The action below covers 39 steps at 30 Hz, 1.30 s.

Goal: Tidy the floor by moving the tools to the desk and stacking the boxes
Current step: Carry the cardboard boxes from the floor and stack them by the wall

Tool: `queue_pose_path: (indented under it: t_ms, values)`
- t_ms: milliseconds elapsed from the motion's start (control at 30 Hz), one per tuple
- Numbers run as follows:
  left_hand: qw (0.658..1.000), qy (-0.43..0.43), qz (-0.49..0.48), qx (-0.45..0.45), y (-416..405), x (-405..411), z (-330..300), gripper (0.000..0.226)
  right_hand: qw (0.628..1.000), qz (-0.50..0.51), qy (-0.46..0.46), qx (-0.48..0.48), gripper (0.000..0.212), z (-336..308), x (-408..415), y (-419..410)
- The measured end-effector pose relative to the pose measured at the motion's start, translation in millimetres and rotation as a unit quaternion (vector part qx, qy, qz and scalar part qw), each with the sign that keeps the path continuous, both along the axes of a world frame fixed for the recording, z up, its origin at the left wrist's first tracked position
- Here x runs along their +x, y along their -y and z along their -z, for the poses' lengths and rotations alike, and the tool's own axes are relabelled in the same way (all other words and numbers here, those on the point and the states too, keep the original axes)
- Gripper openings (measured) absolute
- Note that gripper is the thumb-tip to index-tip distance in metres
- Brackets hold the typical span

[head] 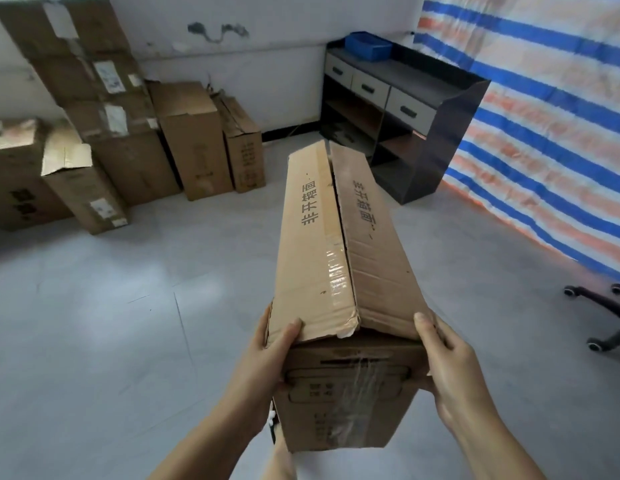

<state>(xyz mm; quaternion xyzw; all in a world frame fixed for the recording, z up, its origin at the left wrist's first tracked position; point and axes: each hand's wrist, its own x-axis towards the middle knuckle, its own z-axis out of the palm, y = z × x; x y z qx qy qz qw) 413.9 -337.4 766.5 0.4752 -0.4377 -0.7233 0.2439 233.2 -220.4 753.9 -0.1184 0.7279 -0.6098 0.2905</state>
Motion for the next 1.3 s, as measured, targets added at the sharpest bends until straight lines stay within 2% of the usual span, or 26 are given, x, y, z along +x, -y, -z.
queue_pose_path:
  t_ms: [67,200,400,533,600,733,867,1000,1133,1300]
  values:
    - [1.0,-0.007,-0.005,0.002,39.2,-27.2,4.2,0.049,1.0,-0.006,-0.002,-0.005,0.039,3.9,-27.5,41.8]
    - [1.0,-0.017,-0.006,0.012,129.8,-83.3,8.0,0.043,1.0,0.0,-0.011,0.002,0.052,11.0,-83.9,135.3]
    - [1.0,-0.015,-0.002,0.018,261.7,-156.9,-9.0,0.039,1.0,0.002,0.003,0.004,0.052,0.9,-155.9,263.0]
    - [1.0,-0.012,-0.001,0.011,334.1,-199.9,-14.2,0.041,1.0,-0.003,0.004,0.008,0.08,-1.5,-196.9,333.6]
    - [1.0,-0.01,0.0,0.011,370.4,-224.5,-12.8,0.041,1.0,-0.007,0.003,0.004,0.075,-2.1,-222.9,371.5]
    - [1.0,-0.01,-0.003,0.005,443.4,-283.2,-5.4,0.032,1.0,-0.018,0.005,0.0,0.05,6.1,-288.9,448.6]
    - [1.0,-0.014,-0.025,0.011,523.1,-355.8,3.7,0.034,0.999,-0.035,0.008,0.005,0.053,15.1,-366.3,536.1]
    - [0.998,-0.01,-0.05,0.028,601.6,-427.2,-1.7,0.037,0.998,-0.063,0.004,0.007,0.073,10.8,-442.8,624.6]
    - [0.997,-0.011,-0.068,0.042,674.0,-482.0,-5.0,0.037,0.995,-0.099,0.002,0.012,0.06,6.4,-510.0,704.3]
    - [0.994,-0.01,-0.097,0.049,764.1,-536.3,0.3,0.041,0.989,-0.142,0.013,0.042,0.065,6.4,-570.0,812.1]
